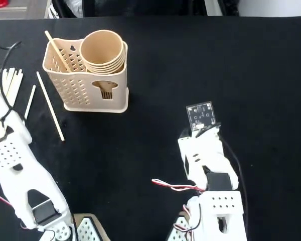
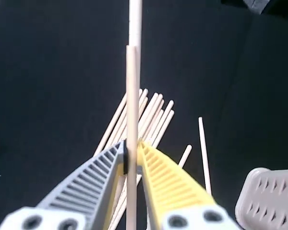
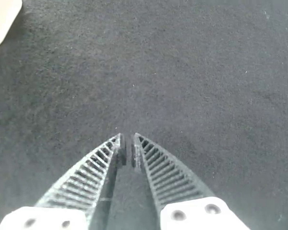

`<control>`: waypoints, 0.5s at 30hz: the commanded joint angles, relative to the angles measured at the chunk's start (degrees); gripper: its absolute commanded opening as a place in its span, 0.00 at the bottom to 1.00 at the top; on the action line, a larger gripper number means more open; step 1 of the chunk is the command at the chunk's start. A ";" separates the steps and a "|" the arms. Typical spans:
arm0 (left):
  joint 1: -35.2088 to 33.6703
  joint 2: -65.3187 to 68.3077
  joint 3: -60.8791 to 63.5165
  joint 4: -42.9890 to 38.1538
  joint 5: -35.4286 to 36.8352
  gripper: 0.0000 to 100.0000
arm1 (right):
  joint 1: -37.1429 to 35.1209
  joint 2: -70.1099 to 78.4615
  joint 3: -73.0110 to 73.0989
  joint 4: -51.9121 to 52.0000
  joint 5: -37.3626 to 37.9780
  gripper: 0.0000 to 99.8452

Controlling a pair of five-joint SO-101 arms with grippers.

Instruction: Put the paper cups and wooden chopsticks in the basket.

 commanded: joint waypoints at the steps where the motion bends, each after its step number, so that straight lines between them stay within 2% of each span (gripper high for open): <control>1: 0.57 -6.42 -2.86 -0.26 0.35 0.03 | -0.62 -0.84 -0.13 -1.23 0.35 0.04; 13: 2.59 -19.08 -2.86 -0.26 0.62 0.03 | -0.62 -0.84 -0.13 -1.23 0.35 0.04; 15: 2.77 -21.89 -2.86 -0.26 2.46 0.03 | -0.62 -0.84 -0.13 -1.23 0.35 0.04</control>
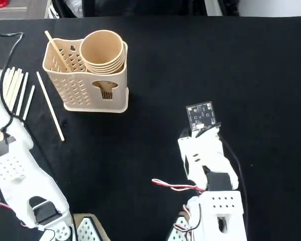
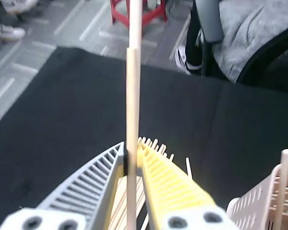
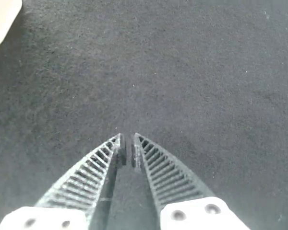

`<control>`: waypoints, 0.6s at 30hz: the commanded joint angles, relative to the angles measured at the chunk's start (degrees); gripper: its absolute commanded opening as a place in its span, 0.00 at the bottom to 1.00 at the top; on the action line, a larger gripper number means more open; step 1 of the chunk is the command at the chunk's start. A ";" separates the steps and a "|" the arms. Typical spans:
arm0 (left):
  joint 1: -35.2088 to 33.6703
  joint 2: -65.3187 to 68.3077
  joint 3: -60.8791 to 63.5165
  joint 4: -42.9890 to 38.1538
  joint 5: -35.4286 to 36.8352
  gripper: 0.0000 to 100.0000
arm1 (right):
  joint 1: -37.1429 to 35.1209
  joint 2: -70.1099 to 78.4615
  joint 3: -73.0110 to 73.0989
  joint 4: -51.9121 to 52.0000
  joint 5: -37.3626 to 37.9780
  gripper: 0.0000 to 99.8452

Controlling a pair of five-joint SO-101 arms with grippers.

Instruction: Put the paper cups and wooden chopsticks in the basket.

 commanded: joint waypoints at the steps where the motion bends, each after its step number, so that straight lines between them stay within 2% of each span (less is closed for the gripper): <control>1: 0.66 -7.30 -2.77 -0.35 3.43 0.03 | -0.62 -0.84 -0.13 -1.23 0.35 0.04; 9: 0.75 -15.12 -2.68 -1.85 17.58 0.03 | -0.44 -0.84 -0.13 -1.23 0.35 0.04; 13: 1.71 -17.67 -2.51 0.26 19.87 0.03 | -0.44 -0.84 -0.13 -1.23 0.35 0.04; 18: 2.59 -22.59 2.07 0.53 18.81 0.03 | -0.44 -0.84 -0.13 -1.23 0.35 0.04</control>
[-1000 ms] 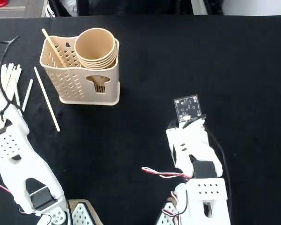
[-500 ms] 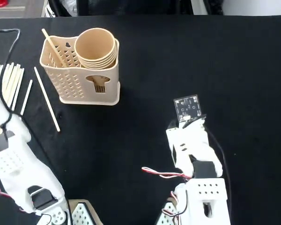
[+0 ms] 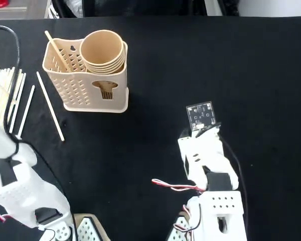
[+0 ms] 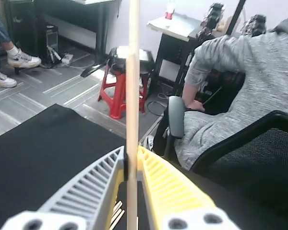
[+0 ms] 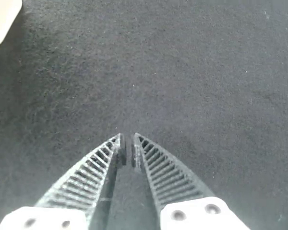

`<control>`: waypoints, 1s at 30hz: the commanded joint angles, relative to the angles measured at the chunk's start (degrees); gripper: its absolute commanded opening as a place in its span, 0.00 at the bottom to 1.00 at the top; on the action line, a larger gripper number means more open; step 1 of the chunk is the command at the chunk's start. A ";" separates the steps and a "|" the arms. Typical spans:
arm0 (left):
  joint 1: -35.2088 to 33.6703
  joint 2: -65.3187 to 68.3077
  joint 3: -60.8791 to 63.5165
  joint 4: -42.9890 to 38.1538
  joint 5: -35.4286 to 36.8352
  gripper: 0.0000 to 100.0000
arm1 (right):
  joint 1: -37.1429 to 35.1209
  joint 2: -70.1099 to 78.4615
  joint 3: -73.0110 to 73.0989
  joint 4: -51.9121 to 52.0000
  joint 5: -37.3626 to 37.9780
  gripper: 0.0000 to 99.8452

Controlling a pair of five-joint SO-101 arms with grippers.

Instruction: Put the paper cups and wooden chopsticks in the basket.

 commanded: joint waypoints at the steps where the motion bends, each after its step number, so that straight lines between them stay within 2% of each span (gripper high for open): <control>1: 0.66 -6.42 5.76 0.35 0.09 0.03 | -0.44 -0.84 -0.13 -1.23 0.35 0.04; 4: 1.27 -13.80 20.09 0.18 0.18 0.03 | -0.44 -0.84 -0.13 -1.23 0.35 0.04; 8: 6.29 -25.05 39.08 -1.93 0.00 0.03 | -0.44 -0.84 -0.13 -1.23 0.35 0.04; 13: 9.71 -39.56 61.76 -15.56 0.00 0.03 | -0.35 -0.84 -0.13 -1.23 0.35 0.04; 15: 10.86 -46.42 72.84 -22.59 -0.09 0.03 | -0.35 -0.84 -0.13 -1.23 0.35 0.04; 18: 12.26 -57.49 90.59 -37.54 -3.52 0.03 | -0.35 -0.84 -0.22 -1.23 0.35 0.04; 23: 15.78 -72.26 116.88 -70.51 -6.86 0.03 | -0.44 -0.84 -0.22 -1.23 0.35 0.04; 26: 19.47 -74.20 125.93 -87.91 -9.67 0.03 | -0.53 -0.84 -0.22 -1.23 0.35 0.04; 27: 20.97 -73.67 126.29 -90.29 -10.55 0.03 | -0.53 -0.84 -0.22 -1.23 0.35 0.04; 30: 23.43 -69.01 122.42 -90.64 -10.99 0.03 | -0.53 -0.84 -0.22 -1.23 0.35 0.04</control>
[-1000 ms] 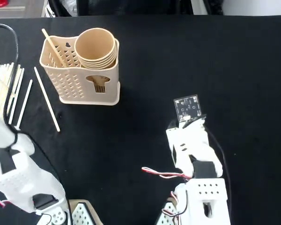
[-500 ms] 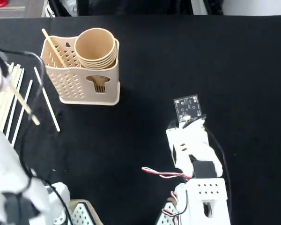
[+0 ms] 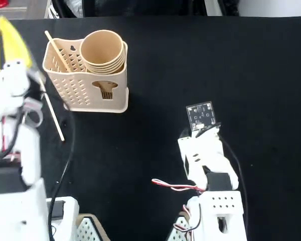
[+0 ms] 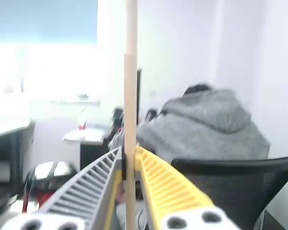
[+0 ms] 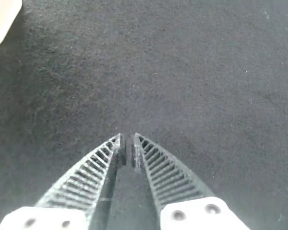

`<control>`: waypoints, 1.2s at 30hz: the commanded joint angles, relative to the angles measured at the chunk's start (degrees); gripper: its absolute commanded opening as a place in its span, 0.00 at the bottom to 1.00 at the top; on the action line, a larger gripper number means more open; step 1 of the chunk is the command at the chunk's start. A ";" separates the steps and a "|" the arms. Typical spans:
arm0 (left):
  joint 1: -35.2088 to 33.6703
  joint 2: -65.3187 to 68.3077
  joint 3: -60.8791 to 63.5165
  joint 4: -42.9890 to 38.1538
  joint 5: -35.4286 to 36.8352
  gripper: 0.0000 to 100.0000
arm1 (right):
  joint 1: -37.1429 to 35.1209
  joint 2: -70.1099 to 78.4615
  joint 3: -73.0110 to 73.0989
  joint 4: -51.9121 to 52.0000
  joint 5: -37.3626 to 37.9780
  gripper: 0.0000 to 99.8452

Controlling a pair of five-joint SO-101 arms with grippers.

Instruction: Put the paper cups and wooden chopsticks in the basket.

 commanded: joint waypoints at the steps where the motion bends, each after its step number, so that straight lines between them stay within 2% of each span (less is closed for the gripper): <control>1: 2.51 4.40 -3.65 -4.75 0.35 0.03 | -0.53 -0.84 -0.22 -1.23 0.35 0.04; 7: 1.19 18.37 -11.38 -5.27 9.32 0.03 | -0.35 -0.84 -0.22 -1.23 0.35 0.04; 10: 1.19 24.88 -12.79 -6.51 10.02 0.03 | -0.35 -0.84 -0.22 -1.23 0.35 0.04; 15: 1.19 32.62 -10.42 -15.38 10.02 0.03 | -0.35 -0.84 -0.31 -1.23 0.35 0.04; 17: 1.19 33.85 -9.80 -17.41 10.02 0.03 | -0.35 -0.84 -0.40 -1.23 0.35 0.04; 30: 1.63 34.64 -2.07 -17.23 9.67 0.03 | -0.35 -0.84 -0.31 -2.11 0.44 0.04; 33: 2.77 34.64 0.13 -15.91 10.11 0.12 | -0.35 -0.84 -0.31 -2.11 0.44 0.04; 35: 3.21 34.64 0.48 -10.99 10.29 0.20 | -0.35 -0.84 -0.22 -2.11 0.44 0.04; 36: 3.21 34.55 -0.22 -7.82 11.08 0.21 | -0.35 -0.84 -0.22 -2.11 0.44 0.04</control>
